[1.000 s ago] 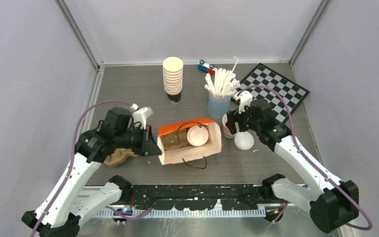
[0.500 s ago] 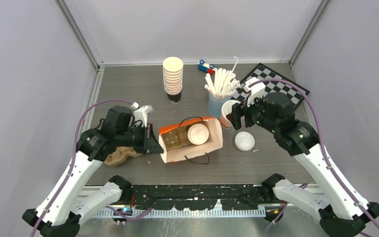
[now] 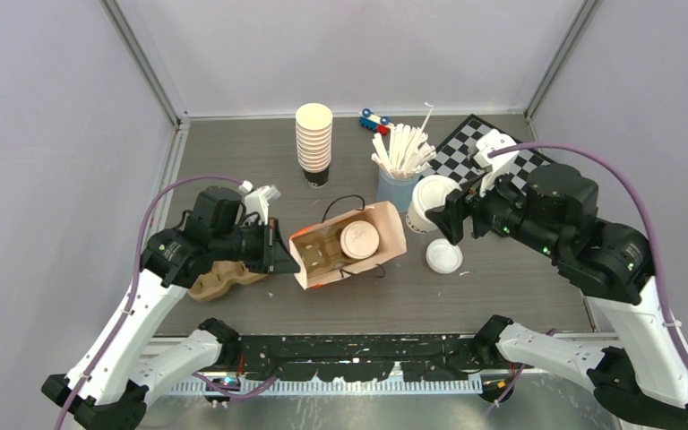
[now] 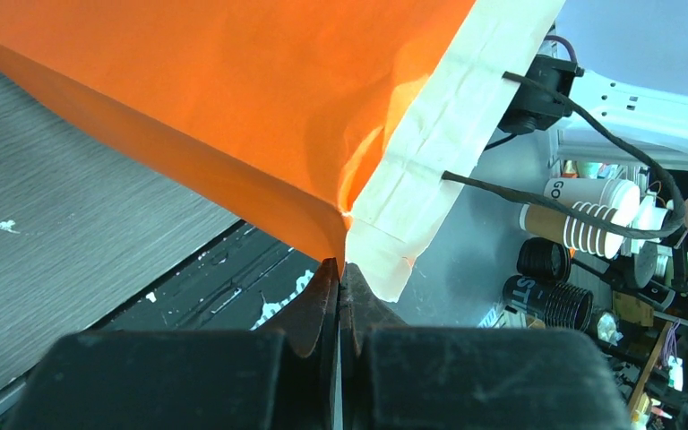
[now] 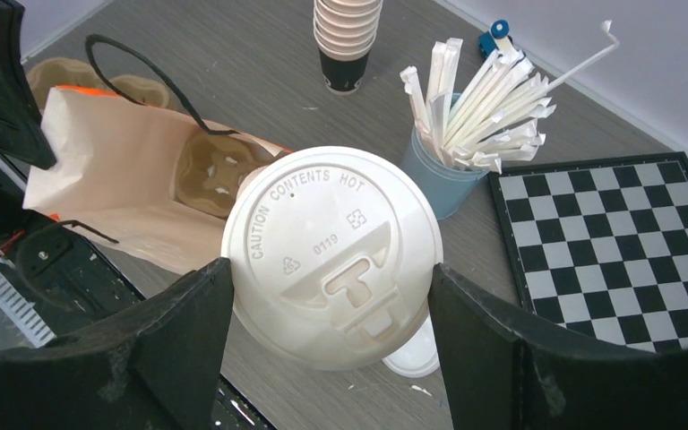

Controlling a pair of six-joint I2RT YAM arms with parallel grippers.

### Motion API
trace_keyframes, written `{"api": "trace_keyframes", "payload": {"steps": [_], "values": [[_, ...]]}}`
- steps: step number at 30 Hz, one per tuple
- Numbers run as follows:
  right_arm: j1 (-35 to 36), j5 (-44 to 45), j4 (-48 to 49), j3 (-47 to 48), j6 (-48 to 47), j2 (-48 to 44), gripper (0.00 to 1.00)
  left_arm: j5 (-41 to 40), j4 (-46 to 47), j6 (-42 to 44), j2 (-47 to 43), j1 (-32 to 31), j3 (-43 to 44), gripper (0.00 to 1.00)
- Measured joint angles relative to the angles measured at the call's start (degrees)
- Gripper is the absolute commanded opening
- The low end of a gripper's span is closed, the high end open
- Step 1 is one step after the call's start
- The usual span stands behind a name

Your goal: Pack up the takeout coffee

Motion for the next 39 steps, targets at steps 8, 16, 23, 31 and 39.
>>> {"api": "trace_keyframes", "payload": {"steps": [8, 16, 23, 31, 39], "values": [[0.09, -5.57, -3.48, 6.03, -0.33, 2.58, 0.74, 0.00, 0.76, -0.17, 0.33, 0.00, 0.02, 0.00], [0.57, -13.05, 0.94, 2.82, 0.50, 3.26, 0.74, 0.02, 0.79, -0.15, 0.33, 0.00, 0.02, 0.00], [3.41, -15.98, 7.43, -2.25, -2.16, 5.70, 0.74, 0.02, 0.74, 0.28, -0.07, 0.00, 0.02, 0.00], [13.14, -13.81, 12.41, -8.74, -9.88, 10.03, 0.75, 0.57, -0.94, 2.97, 1.49, 0.00, 3.02, 0.00], [21.62, -8.92, 14.10, -9.25, -16.98, 14.75, 0.75, 1.14, -3.34, 6.43, 3.61, 0.74, 5.14, 0.16]]}}
